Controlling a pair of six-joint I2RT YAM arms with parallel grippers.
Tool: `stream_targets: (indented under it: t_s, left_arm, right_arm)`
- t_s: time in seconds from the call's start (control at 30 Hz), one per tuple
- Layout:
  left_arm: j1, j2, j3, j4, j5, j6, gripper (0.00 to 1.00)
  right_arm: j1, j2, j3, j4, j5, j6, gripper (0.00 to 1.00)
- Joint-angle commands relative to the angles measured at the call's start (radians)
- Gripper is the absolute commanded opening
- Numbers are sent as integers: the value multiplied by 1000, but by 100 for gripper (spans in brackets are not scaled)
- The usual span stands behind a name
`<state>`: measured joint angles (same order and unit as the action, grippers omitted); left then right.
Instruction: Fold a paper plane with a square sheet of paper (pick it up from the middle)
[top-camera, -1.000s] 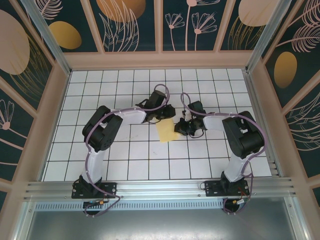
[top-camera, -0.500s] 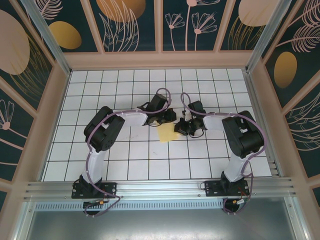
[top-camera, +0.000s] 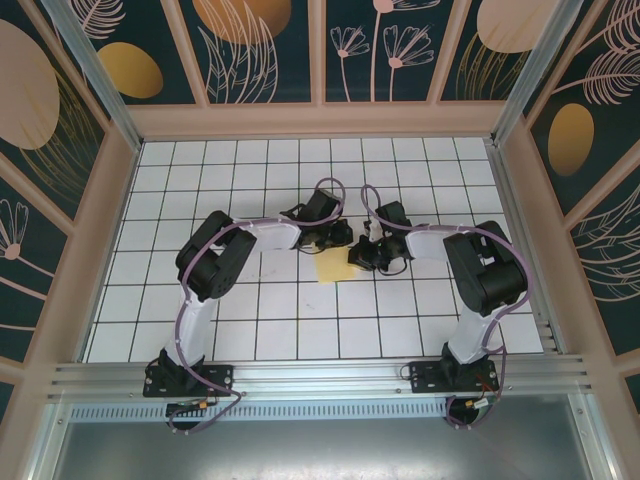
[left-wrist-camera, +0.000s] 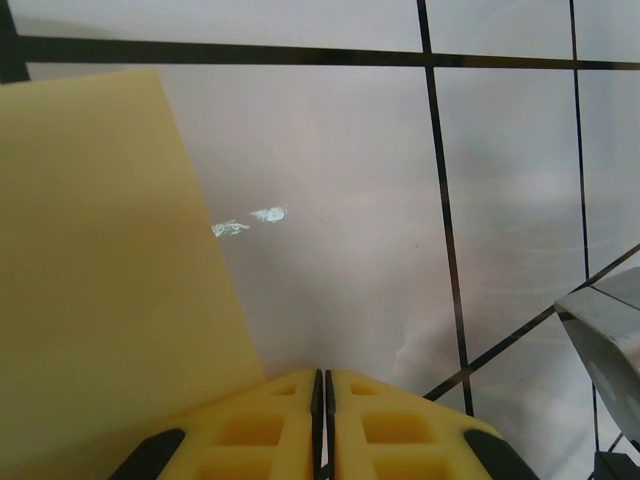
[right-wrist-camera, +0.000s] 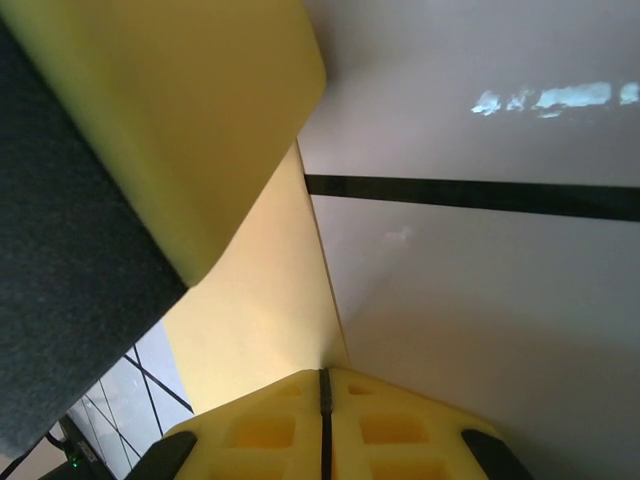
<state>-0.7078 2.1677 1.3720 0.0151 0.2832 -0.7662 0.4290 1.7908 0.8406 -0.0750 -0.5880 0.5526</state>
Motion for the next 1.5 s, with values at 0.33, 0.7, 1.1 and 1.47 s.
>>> stream_targets:
  t_s: [0.33,0.7,1.1,1.47]
  left_arm:
    - [31,100,162,-149,-246,115,14]
    - [86,106,182,-77,-191,135,17]
    - [123,132,220,-30,-164,169,17]
    - [123,25,232,-50,-210,190,20]
  right_arm:
    - [16,41,-94,-147,149,-30,11]
    - [14,33,-136,-140,152,-19,11]
    - [15,23,-153,-144,162,-16,11]
    - [12,-86,-56,-80,108,-13,11]
